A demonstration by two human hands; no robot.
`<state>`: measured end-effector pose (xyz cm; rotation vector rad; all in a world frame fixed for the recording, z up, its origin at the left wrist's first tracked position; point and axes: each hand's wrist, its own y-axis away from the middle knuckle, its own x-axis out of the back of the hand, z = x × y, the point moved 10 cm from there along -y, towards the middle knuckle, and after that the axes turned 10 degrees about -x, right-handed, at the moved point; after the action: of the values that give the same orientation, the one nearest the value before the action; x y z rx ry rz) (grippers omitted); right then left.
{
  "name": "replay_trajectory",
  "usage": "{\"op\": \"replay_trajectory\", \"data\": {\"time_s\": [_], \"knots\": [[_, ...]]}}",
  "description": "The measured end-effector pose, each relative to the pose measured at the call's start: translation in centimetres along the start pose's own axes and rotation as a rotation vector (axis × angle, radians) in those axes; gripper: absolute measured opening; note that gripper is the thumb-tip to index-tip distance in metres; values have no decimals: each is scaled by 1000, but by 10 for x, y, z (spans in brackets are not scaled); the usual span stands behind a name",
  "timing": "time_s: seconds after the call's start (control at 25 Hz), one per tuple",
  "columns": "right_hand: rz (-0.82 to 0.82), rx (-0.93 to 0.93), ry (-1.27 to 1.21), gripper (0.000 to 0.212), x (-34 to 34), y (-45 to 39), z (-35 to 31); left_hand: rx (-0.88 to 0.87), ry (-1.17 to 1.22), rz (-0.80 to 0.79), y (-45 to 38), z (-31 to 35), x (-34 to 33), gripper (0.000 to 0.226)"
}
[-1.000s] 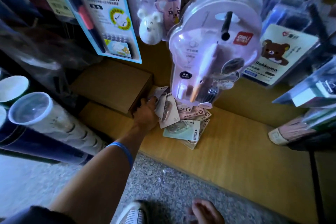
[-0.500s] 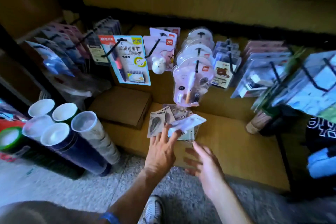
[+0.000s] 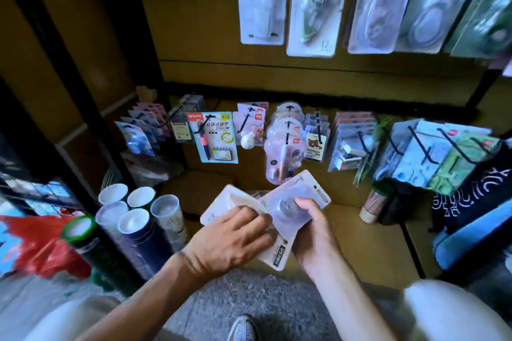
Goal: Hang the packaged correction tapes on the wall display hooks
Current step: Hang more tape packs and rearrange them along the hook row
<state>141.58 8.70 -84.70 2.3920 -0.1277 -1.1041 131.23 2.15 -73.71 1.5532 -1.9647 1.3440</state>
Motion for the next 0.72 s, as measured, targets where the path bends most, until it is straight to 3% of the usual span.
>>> {"op": "replay_trajectory", "data": {"time_s": [0.08,0.2,0.28,0.36,0.44,0.6,0.68,0.72], "knots": [[-125,59,-29,87,-30,21,-16,93,-45,100,-13,-20,44,29],[-225,142,-90,29,-67,51,-41,394,-36,260,-16,-59,89,14],[-266,196,-125,30,-92,67,-54,671,-29,370,-6,-89,107,36],[-261,276,-120,39,-105,72,-64,905,73,367,7,-115,100,77],[-219,349,-117,45,-109,69,-73,1049,381,380,18,-132,74,104],[-110,422,-63,36,-105,58,-82,1153,1326,681,18,-131,25,92],[-71,444,-29,25,-100,55,-85,1228,1660,832,19,-128,12,90],[-56,453,-12,26,-98,51,-87,1242,1713,888,20,-130,11,89]]}}
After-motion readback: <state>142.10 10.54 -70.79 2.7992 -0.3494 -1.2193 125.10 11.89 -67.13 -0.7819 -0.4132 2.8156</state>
